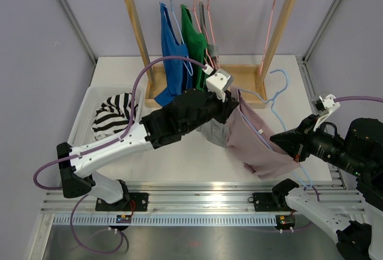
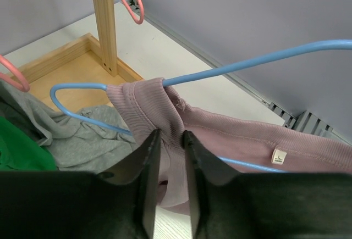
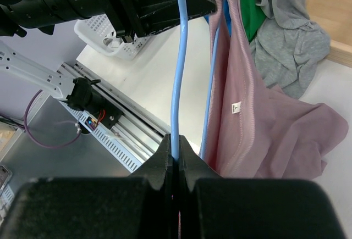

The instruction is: Remove the tank top from the hanger

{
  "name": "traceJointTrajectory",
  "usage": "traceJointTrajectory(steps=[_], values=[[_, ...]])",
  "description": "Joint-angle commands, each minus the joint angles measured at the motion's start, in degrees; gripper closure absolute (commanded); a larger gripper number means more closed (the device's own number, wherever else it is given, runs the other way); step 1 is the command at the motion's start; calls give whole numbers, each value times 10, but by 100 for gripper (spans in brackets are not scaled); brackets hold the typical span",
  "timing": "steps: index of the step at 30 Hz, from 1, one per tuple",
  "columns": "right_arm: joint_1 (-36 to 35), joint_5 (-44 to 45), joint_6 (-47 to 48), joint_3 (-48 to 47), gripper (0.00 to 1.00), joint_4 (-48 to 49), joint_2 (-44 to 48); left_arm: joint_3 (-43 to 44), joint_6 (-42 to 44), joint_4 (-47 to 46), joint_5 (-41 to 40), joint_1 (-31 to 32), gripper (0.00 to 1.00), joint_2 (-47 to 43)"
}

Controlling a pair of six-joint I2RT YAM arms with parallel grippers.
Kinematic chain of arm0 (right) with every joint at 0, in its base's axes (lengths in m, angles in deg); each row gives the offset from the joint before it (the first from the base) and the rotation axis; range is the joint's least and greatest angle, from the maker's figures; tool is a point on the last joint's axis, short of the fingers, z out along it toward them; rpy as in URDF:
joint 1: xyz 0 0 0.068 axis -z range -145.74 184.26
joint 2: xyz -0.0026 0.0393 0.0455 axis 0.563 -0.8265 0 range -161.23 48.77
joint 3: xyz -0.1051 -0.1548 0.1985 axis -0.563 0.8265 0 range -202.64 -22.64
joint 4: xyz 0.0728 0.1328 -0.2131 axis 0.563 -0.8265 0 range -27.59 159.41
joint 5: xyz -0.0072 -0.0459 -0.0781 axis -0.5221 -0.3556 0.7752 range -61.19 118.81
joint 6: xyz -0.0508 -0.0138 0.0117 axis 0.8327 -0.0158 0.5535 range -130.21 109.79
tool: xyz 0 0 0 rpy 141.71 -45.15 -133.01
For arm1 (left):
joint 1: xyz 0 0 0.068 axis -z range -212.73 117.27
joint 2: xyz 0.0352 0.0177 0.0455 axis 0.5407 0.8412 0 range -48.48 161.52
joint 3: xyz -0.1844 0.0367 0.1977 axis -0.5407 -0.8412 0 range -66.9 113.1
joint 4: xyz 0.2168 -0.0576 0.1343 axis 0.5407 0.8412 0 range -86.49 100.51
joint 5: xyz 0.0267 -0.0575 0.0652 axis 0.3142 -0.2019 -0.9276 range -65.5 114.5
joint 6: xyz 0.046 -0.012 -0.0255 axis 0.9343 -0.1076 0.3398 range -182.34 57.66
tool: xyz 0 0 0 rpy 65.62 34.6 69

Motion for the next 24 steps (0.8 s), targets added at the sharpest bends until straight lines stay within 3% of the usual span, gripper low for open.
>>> traceJointTrajectory(steps=[1, 5, 13, 17, 24], values=[[2, -23, 14, -10, 100, 33, -1, 25, 6, -22, -35, 1, 82, 2], [2, -51, 31, 0, 100, 24, 0, 21, -9, -8, -136, 1, 100, -12], [2, -104, 107, 21, 100, -22, 12, -45, -64, 3, -324, 1, 100, -86], [1, -129, 117, 33, 100, -13, 30, -77, -122, 68, -441, 1, 100, -129], [1, -243, 158, 48, 100, 31, 54, -109, -178, 152, -417, -33, 100, -181]])
